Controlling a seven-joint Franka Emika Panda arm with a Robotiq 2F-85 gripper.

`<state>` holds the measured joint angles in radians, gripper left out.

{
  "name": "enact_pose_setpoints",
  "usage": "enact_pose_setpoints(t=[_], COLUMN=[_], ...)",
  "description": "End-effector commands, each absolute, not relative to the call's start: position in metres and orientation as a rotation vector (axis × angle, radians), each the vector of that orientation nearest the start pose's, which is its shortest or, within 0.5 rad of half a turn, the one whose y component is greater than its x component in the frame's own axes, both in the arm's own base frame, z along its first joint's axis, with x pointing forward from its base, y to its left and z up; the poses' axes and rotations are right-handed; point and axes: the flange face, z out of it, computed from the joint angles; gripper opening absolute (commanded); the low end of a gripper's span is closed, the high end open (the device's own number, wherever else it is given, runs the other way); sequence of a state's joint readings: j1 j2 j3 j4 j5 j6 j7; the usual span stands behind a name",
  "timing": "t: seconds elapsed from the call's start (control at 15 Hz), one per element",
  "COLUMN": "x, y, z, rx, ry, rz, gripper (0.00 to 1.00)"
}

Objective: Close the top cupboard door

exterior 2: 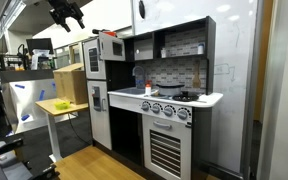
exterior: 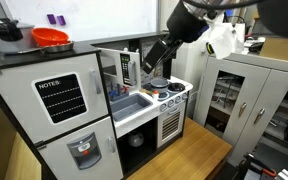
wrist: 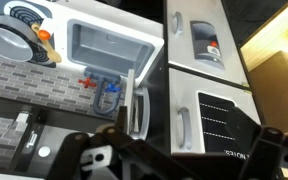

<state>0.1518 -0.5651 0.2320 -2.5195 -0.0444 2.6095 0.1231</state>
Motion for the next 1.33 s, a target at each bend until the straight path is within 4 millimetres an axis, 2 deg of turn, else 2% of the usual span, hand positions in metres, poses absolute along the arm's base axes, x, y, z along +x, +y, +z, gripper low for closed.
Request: enact_pose_setpoints(t=[0.0, 0.4, 0.8, 1.07, 1.27], x=[0.391, 0.391, 0.405, 0.421, 0.442], y=[0.169, 0.167, 0.162, 0.168, 0.173], z=[0.534, 0.533, 0.531, 0.528, 0.525], rx=[-2.947, -2.948, -2.929, -2.904, -2.885], ry=[-0.438, -0.435, -0.299, -0.26, -0.236], rz=[-1.043, -1.071, -1.087, -1.104, -1.123], gripper=[1.0, 1.0, 1.0, 1.0, 1.0])
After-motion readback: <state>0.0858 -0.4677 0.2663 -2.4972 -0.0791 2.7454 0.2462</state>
